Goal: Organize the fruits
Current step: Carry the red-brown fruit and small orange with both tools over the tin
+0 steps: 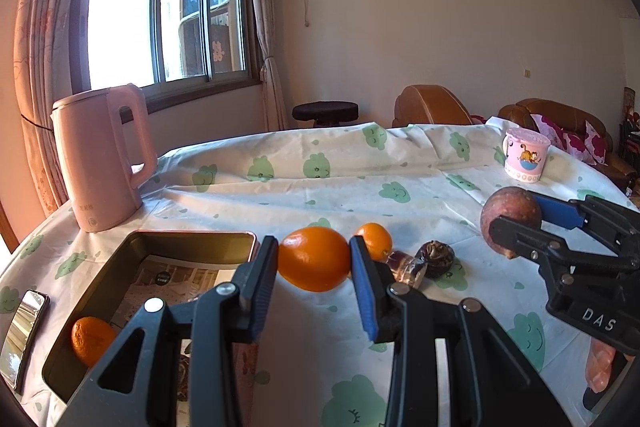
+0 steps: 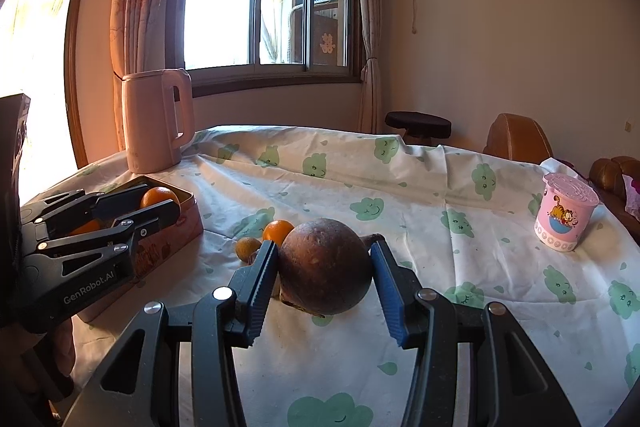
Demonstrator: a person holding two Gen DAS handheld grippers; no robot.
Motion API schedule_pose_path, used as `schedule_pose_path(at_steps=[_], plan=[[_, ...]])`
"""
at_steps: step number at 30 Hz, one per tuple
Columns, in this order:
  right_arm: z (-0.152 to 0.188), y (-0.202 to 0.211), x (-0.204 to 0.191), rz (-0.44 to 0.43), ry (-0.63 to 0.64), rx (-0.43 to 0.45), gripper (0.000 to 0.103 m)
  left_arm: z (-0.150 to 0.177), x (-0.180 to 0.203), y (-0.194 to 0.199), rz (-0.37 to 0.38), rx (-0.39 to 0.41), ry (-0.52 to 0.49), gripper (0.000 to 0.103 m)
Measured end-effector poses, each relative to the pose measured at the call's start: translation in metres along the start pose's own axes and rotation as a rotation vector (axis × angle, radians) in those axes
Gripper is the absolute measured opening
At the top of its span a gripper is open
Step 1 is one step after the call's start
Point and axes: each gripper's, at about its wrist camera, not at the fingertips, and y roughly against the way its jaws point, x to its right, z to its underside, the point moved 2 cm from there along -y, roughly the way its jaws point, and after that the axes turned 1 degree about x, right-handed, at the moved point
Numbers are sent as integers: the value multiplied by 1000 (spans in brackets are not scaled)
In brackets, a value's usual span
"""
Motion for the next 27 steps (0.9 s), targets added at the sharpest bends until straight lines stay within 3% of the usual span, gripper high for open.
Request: schedule_pose_path(at_steps=[27], plan=[[0,19,3,12,-5,103,50,0,-7,17,-26,85,37,38]])
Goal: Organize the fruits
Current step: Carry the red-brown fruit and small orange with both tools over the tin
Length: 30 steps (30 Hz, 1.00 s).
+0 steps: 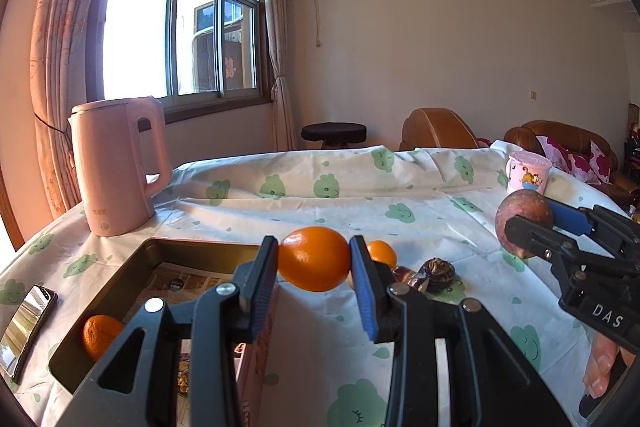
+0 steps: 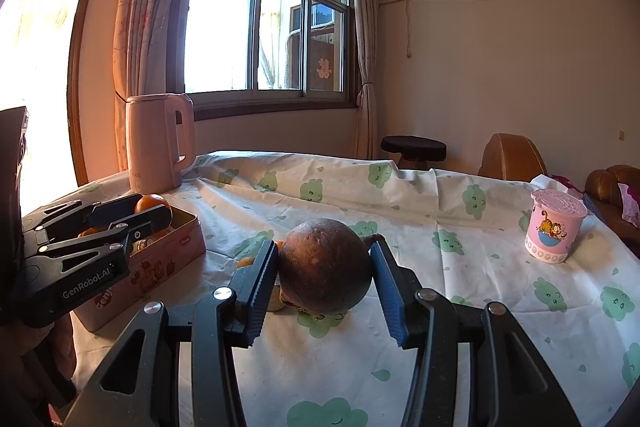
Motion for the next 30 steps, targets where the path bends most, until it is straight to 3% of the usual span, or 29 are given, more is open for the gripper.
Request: schedule_pose_path(at_steps=[15,30], plan=[[-2,8,0,11,7,38,50,0,-4,6,-9,26,18,38],[-3,-2,-9,28,48,-5,50,2,-11,7,22,6,47,38]])
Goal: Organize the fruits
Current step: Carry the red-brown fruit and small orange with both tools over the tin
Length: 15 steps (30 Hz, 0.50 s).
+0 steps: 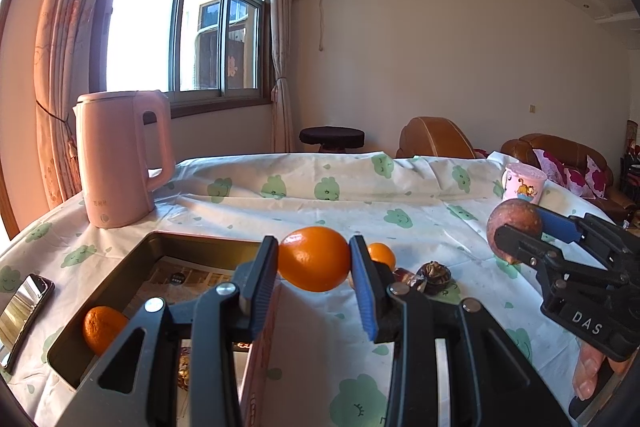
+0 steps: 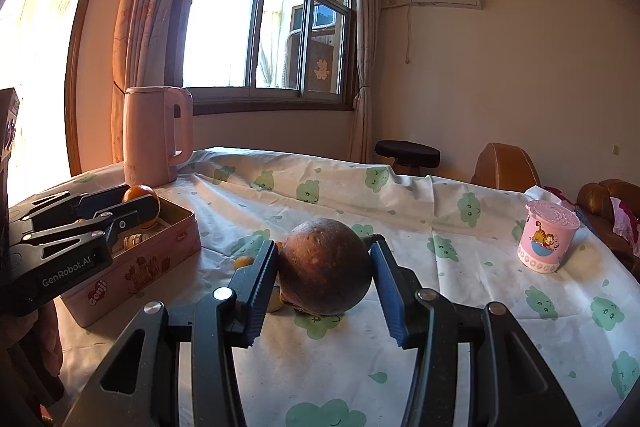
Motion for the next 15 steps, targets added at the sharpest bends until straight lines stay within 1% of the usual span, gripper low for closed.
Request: schedule_pose_path(at_steps=[6,15], plan=[[-7,-13,-13,-38,11,-27,50,-1,-17,5,-14,-7,15,38],[-26,-26,-51,-121,50,-27,50,-5,-56,6,-73,-23,43,38]])
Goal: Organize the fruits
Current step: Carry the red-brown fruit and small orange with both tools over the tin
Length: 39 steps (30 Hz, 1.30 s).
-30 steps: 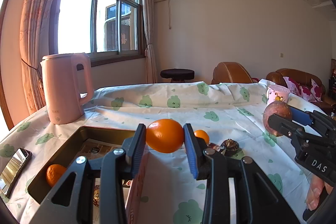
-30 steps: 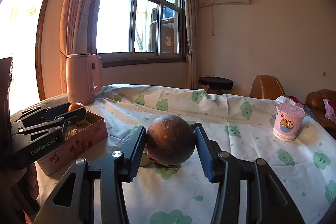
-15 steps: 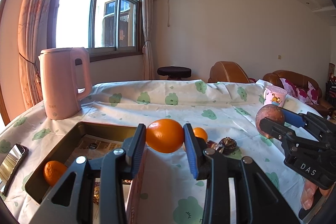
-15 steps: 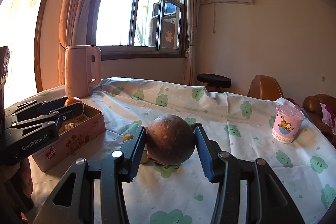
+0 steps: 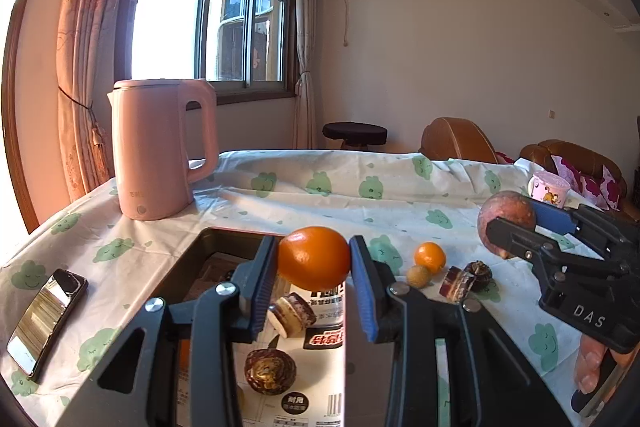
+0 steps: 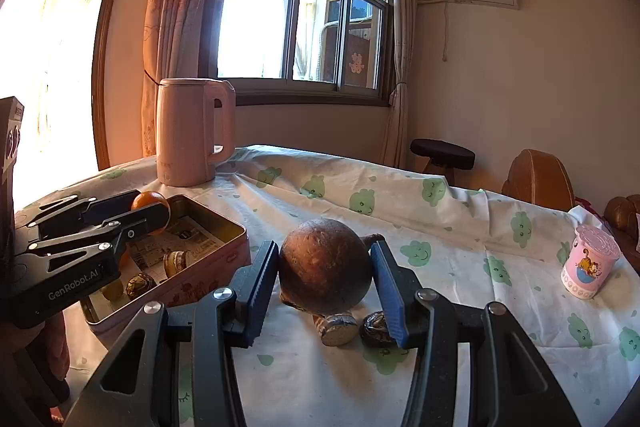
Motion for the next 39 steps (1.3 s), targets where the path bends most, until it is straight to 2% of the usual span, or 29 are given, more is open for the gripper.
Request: schedule_pose_path(at_steps=[11,15,22,39], plan=[[-26,-20,-40,-82,59,0,50,-8,-53,-8,-93,-50,17,38],[-34,-29,-50,-114,65,-9,50,-7,-64,-15,-103,-85,15,38],[-38,-53,-69,-150,72,-49,50,-4,-70,-28,-111,-135,-13,38],[-29,-104,-97,-199,68,-165,50,5,-79,-45,-107,-219,-3,38]])
